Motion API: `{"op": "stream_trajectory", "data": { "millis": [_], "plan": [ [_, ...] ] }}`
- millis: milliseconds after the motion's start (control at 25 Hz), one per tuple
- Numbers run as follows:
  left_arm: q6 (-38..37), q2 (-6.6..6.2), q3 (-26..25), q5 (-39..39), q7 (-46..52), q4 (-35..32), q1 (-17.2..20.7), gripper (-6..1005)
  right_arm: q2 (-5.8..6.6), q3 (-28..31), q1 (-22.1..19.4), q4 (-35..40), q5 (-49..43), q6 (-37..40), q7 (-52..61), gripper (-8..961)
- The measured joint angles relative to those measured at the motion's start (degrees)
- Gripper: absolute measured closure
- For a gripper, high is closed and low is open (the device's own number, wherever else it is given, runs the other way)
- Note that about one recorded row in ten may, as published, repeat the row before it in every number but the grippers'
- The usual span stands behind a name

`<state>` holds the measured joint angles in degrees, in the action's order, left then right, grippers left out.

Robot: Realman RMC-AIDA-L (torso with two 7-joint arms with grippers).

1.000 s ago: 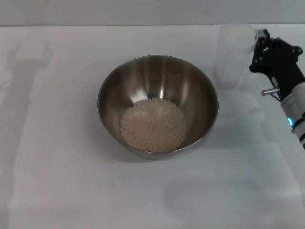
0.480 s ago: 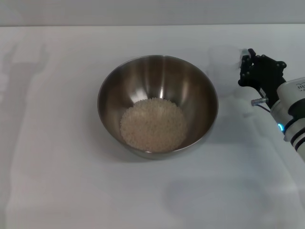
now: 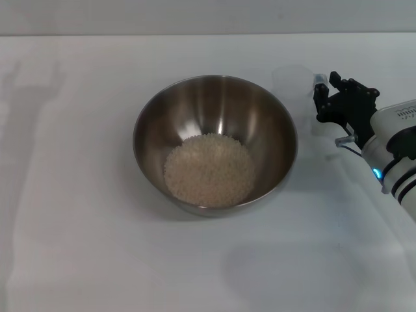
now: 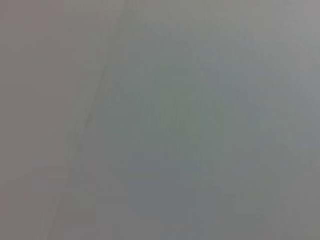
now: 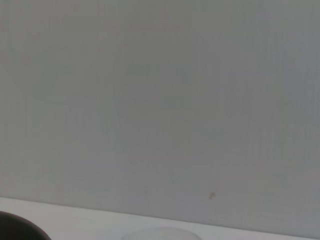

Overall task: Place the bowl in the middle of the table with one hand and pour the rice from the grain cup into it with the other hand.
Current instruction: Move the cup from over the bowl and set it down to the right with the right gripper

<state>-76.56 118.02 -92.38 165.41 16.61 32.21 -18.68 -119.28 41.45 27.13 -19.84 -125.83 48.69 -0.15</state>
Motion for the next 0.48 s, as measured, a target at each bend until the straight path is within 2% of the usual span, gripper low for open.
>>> {"op": "stream_trajectory", "data": {
  "millis": [240,480],
  "plan": [
    [0.0,0.00,0.0,0.0,0.1,0.5,0.3,188,-0.03,0.0,-1.0,0.8,-0.1,0.6,0.0,694],
    [0.0,0.01,0.3,0.0,0.1,0.6,0.2,188,-0.07,-2.6,-1.4,2.1,-0.1,2.5,0.1,693]
  ]
}}
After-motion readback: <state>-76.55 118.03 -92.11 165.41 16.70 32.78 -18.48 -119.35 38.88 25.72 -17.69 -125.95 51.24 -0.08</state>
